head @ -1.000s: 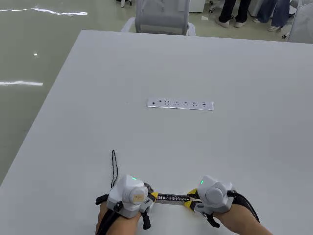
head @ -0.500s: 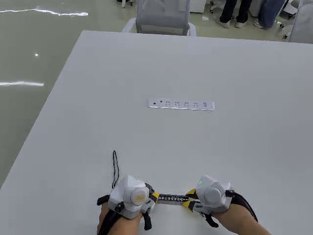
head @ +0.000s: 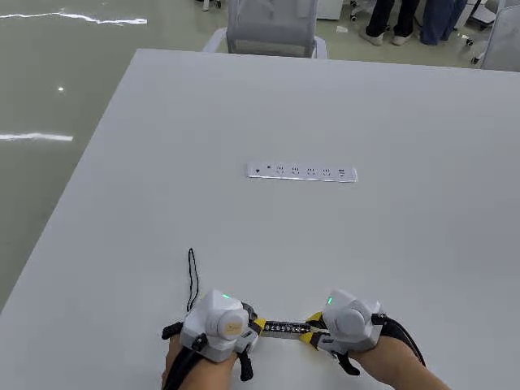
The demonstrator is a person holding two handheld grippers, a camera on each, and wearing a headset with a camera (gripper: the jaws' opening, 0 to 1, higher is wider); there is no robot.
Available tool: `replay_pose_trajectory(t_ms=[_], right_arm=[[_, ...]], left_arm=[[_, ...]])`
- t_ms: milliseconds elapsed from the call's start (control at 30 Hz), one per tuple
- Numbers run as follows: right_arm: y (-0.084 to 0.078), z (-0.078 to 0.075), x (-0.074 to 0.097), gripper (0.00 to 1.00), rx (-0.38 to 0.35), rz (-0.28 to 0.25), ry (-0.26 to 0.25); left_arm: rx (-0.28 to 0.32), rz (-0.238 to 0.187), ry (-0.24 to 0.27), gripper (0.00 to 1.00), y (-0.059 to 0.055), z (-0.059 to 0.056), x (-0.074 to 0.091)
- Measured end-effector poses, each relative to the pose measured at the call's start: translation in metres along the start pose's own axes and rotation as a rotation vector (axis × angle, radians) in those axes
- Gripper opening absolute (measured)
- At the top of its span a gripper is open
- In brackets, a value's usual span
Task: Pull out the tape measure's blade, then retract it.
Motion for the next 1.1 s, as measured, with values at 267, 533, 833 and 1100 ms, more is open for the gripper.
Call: replay_pose_trajectory(t_ms=[267, 533, 833, 1100], right_arm=[[0.003, 0.002, -0.002, 0.14, 0.009, 0.000, 0.006], [0.006, 0.003, -0.005, 0.14, 0.012, -0.001, 0.013], [0.010, 0.004, -0.008, 0.14, 0.010, -0.003, 0.022], [0.012, 0.006, -0.009, 0.14, 0.007, -0.005, 0.026]], left_arm=[[0.001, 0.002, -0.002, 0.62, 0.000, 0.000, 0.000], [0.002, 0.001, -0.005, 0.62, 0.000, 0.001, 0.000], [0.004, 0.000, -0.005, 0.62, 0.001, 0.001, 0.000], [0.003, -0.001, -0.004, 0.62, 0.000, 0.000, 0.000]])
Point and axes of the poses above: the centre of the closed fingertips' face, and the gripper's own axes: x roughly backward along the fingers, z roughly to its left, y roughly out of its top, the point moved 10 cm from there along x, roughly backward along the fingers, and after that the axes turned 11 degrees about -y, right-handed, at the moved point
